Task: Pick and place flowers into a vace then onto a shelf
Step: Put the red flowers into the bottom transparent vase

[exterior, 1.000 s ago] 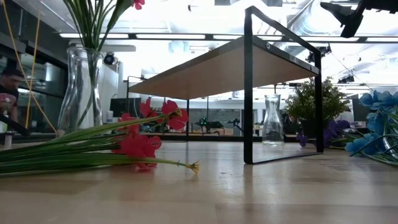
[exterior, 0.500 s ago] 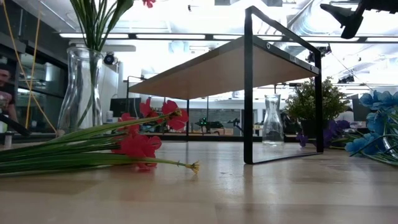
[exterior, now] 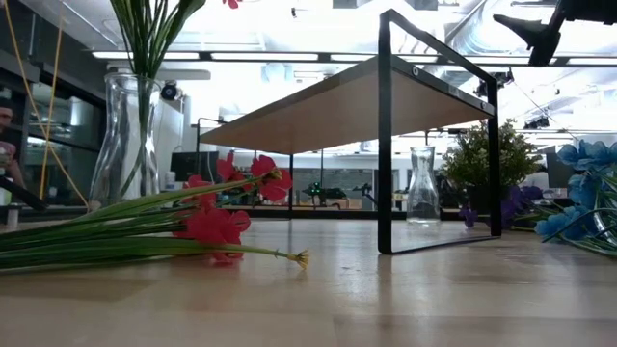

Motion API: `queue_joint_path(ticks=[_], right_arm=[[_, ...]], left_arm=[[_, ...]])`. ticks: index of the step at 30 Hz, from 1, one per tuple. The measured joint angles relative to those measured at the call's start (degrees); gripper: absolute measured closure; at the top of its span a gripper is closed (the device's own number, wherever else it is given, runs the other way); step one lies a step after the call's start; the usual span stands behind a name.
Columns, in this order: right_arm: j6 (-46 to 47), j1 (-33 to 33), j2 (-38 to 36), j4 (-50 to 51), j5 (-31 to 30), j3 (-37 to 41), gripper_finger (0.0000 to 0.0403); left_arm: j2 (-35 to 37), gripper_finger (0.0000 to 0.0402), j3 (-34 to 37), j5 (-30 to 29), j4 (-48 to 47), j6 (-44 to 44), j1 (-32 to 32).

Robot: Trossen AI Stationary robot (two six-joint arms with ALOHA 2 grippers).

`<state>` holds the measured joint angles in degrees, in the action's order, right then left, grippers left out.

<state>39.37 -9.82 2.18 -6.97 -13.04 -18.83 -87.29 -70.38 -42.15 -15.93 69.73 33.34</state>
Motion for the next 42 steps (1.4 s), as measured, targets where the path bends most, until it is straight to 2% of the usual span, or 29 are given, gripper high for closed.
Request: queue_joint_path(ticks=[9, 18, 23, 30, 42], right_arm=[[4.3, 0.0, 6.8, 0.6, 6.7, 0.0, 0.0059], [7.4, 0.1, 12.3, -1.5, 17.8, 0.0, 0.0059], [9.6, 1.9, 14.8, -1.5, 21.0, 0.0, 0.0059], [9.7, 6.5, 17.4, -1.5, 21.3, 0.0, 0.0059], [10.2, 11.0, 18.8, -1.7, 14.5, 0.0, 0.0059]], left_arm=[[0.0, 0.0119, 0.0, -0.5, 0.0, -0.5, -0.5], [0.0, 0.0119, 0.0, -0.4, -0.1, -0.7, -0.8], [0.0, 0.0119, 0.0, -0.8, -0.3, -0.7, -0.8], [0.0, 0.0119, 0.0, -4.3, -0.6, -0.5, -0.8], [0.0, 0.0119, 0.0, -9.5, -0.5, -0.2, -0.8]])
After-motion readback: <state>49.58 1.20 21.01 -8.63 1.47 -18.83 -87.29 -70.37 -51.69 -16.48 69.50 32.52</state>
